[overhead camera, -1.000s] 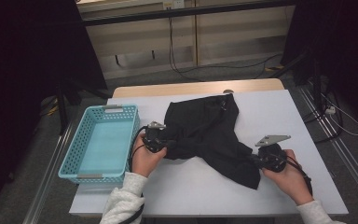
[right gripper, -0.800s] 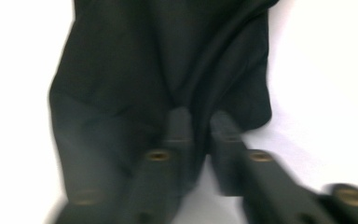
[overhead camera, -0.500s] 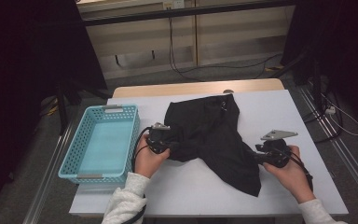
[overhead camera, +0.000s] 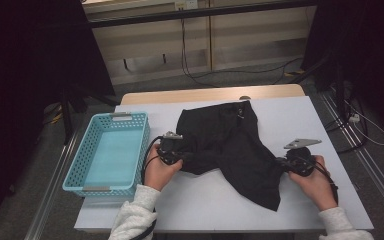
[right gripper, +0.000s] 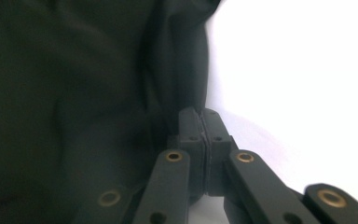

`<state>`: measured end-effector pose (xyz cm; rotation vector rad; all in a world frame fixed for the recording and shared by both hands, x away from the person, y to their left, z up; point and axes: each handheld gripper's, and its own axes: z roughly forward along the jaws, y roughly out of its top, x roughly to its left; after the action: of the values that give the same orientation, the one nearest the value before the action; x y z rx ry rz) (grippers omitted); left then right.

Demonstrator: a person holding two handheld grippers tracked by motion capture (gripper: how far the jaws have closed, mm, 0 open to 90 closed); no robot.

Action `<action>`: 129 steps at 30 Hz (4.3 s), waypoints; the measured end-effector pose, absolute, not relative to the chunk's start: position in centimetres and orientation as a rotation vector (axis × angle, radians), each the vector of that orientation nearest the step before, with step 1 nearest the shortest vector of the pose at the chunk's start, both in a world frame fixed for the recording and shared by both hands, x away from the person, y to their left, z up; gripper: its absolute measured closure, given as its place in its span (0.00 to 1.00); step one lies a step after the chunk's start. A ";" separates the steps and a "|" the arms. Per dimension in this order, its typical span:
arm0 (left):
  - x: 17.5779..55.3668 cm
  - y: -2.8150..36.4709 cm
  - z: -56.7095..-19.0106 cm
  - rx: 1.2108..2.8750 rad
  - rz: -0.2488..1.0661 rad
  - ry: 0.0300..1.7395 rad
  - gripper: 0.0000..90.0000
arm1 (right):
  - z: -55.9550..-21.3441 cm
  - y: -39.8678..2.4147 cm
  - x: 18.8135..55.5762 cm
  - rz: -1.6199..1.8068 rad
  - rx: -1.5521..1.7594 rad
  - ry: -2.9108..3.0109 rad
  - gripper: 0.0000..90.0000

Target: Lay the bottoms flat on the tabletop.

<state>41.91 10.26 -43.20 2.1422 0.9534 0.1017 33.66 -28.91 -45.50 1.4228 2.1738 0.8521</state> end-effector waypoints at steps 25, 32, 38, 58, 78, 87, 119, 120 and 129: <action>41.8 9.9 -43.4 2.153 0.094 0.939 1.00 | -46.3 -26.9 42.2 0.952 1.506 2.030 0.66; 41.8 9.9 -43.5 2.159 0.094 0.935 1.00 | -46.7 -26.3 43.6 1.023 1.542 2.042 0.88; 41.7 9.8 -43.2 2.148 0.108 0.928 1.00 | -46.4 -26.2 43.8 1.012 1.518 2.085 1.00; 41.5 8.5 -43.7 2.154 0.116 0.881 1.00 | -45.4 -29.3 41.2 0.943 1.495 2.029 0.78; 40.6 3.3 -44.0 2.130 0.177 0.641 0.45 | -46.4 -30.1 34.3 0.890 1.462 2.080 0.76; 41.2 0.6 -45.8 2.156 0.196 0.605 0.52 | -45.9 -29.1 34.4 0.963 1.411 2.132 0.98; 44.1 5.9 -44.7 2.125 0.235 0.872 0.95 | -45.5 -27.8 33.5 1.103 1.378 2.150 0.70; 44.2 5.8 -44.8 2.121 0.242 0.880 0.95 | -45.8 -27.5 33.5 1.107 1.373 2.170 0.70; 43.0 5.4 -43.6 2.096 0.226 0.800 0.65 | -45.6 -26.3 33.7 1.114 1.362 2.200 0.99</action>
<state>42.97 5.43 -43.60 2.0964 0.8003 0.2261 33.74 -26.31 -45.56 1.3624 2.1999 1.1142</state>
